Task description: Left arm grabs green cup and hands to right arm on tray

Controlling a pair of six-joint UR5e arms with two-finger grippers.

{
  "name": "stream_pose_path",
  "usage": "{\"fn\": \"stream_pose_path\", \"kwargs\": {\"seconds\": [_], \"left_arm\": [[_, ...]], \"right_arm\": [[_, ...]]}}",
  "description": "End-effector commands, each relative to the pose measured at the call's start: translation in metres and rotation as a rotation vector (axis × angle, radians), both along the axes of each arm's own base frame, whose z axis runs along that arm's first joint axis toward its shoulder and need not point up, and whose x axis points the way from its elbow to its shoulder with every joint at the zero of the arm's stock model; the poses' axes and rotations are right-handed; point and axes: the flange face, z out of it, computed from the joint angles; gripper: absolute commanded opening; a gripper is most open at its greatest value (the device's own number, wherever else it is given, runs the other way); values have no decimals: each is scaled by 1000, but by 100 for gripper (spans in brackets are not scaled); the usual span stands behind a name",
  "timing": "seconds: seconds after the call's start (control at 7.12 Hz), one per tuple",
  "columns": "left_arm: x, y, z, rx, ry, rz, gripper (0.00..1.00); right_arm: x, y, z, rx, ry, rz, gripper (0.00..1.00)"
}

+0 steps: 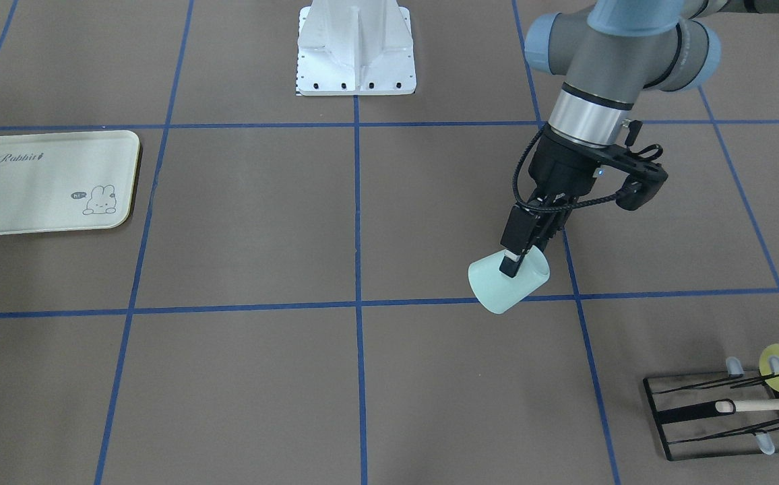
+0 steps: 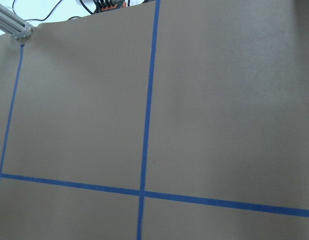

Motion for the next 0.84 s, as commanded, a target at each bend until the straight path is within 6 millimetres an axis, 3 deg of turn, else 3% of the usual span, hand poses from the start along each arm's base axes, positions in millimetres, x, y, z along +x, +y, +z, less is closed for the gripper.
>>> {"fn": "stream_pose_path", "kwargs": {"seconds": [0.0,0.28,0.42,0.7], "left_arm": [[20,13,-11,-12,30,-16,12],[25,19,-24,-39,80,-25,12],[32,27,-28,-63,107,-23,12],[39,40,-44,-74,206,-21,12]], "right_arm": [[-44,7,-37,-48,-112,57,100],[-117,41,-59,-58,-269,86,100],[-140,57,-67,-60,-354,98,100],[-153,77,-90,-12,-484,51,100]]}}
